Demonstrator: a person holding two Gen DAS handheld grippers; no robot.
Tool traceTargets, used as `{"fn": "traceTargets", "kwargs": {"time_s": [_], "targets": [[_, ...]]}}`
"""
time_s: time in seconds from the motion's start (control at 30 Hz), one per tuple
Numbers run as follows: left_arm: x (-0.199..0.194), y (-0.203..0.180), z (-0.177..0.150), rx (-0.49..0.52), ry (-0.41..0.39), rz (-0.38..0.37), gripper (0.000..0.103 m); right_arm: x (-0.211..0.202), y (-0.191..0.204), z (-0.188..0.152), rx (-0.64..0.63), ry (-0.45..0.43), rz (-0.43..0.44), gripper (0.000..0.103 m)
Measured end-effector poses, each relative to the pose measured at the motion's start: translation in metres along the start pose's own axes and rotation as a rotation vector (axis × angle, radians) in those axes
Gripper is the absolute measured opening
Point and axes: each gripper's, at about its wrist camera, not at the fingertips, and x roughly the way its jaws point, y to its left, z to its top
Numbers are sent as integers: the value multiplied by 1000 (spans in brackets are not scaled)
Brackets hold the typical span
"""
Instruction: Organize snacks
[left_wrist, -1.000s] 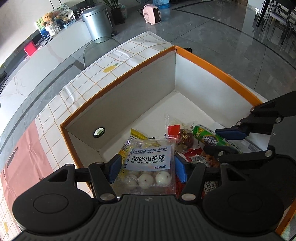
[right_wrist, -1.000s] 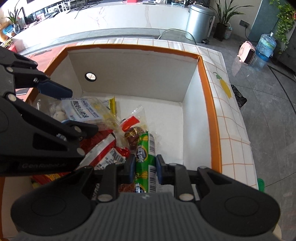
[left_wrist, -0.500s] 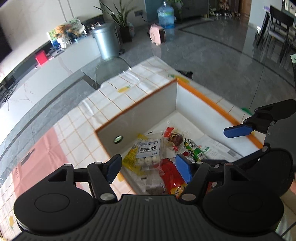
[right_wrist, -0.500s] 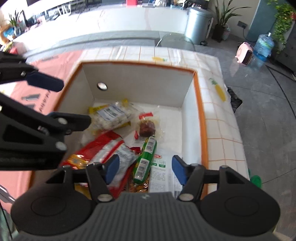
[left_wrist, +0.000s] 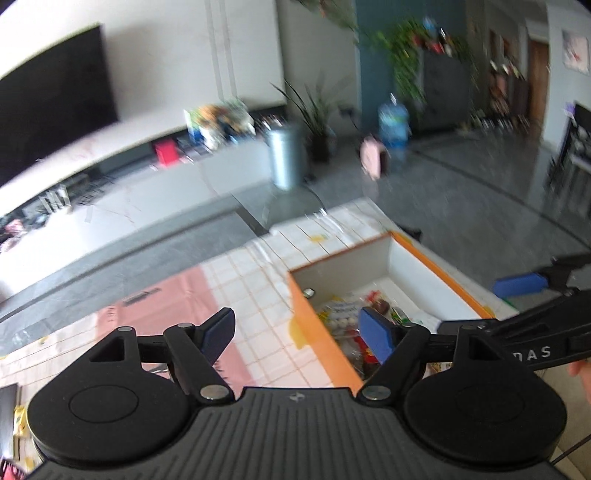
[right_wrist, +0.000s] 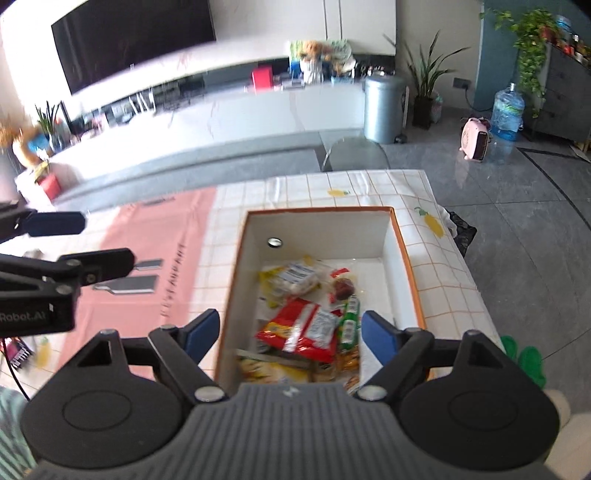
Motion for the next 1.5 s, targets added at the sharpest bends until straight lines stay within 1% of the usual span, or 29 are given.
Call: {"fn": "traceTargets", "kwargs": {"time_s": [0.07, 0.13, 0.2, 0.3, 0.37, 0.43, 0.53, 0.67, 0.73, 0.83, 1.03, 1.5], "targets": [[-14, 3, -10, -34, -44, 18, 90, -13, 11, -13, 0, -31, -16, 87], [-26, 4, -20, -54, -66, 51, 91, -24, 22, -25, 10, -49, -36, 87], [-33, 3, -28, -60, -76, 91, 91, -32, 32, -38, 21, -63, -42, 87], [-38, 2, -40, -70, -87, 123, 91, -41, 44, -54, 30, -84, -73, 87], [-38, 3, -47, -78, -80, 148, 92, -45, 51, -66, 25, -100, -108, 87], [-37, 4, -56, -90, -69, 153, 92, -47, 56, -74, 26, -108, -132, 87], [-37, 6, -71, -108, -42, 155, 92, -47, 63, -86, 27, -110, -138, 87], [-32, 10, -81, -121, -11, 160, 92, -43, 70, -100, 21, -104, -155, 87], [-32, 9, -86, -118, -8, 156, 92, -40, 72, -106, 25, -98, -150, 87], [-35, 9, -95, -107, 0, 162, 92, -37, 74, -111, 31, -84, -143, 87], [-36, 9, -106, -127, 15, 150, 92, -35, 79, -111, 20, -89, -149, 87], [-38, 12, -108, -141, 29, 142, 92, -33, 85, -111, 1, -87, -143, 87]]}}
